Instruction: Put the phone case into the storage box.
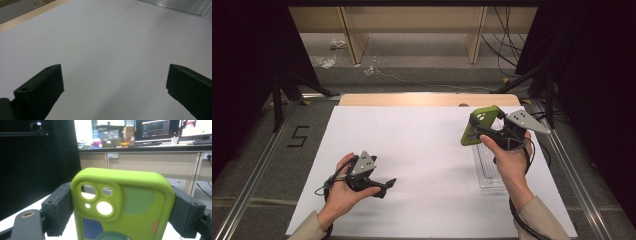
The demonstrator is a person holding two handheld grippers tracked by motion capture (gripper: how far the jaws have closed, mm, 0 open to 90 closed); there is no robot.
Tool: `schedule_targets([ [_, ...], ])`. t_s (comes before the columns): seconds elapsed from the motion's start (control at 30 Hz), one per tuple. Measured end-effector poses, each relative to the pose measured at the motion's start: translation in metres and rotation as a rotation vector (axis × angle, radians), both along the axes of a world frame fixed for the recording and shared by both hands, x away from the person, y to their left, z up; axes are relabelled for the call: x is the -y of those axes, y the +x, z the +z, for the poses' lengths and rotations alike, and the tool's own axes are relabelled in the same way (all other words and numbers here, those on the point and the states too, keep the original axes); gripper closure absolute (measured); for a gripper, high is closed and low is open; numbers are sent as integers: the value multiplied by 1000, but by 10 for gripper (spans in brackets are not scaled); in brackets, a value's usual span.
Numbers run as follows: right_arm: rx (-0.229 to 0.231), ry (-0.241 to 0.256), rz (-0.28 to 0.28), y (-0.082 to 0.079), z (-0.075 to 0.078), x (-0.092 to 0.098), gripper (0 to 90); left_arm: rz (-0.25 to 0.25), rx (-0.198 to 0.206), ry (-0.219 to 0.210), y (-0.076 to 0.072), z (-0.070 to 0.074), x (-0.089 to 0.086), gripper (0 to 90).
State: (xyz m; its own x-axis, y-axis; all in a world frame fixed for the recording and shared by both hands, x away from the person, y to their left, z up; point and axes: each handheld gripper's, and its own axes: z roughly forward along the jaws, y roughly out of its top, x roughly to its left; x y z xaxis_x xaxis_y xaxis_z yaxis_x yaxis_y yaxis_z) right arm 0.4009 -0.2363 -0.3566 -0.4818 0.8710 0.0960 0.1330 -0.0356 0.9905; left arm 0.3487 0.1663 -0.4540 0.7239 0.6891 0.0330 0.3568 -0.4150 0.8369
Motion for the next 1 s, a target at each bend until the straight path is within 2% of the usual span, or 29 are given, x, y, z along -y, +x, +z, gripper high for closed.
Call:
schedule_targets([
  [1.0,-1,-14,-47,3,0,11,180,6,-2,-5,0,1,-1,8],
])
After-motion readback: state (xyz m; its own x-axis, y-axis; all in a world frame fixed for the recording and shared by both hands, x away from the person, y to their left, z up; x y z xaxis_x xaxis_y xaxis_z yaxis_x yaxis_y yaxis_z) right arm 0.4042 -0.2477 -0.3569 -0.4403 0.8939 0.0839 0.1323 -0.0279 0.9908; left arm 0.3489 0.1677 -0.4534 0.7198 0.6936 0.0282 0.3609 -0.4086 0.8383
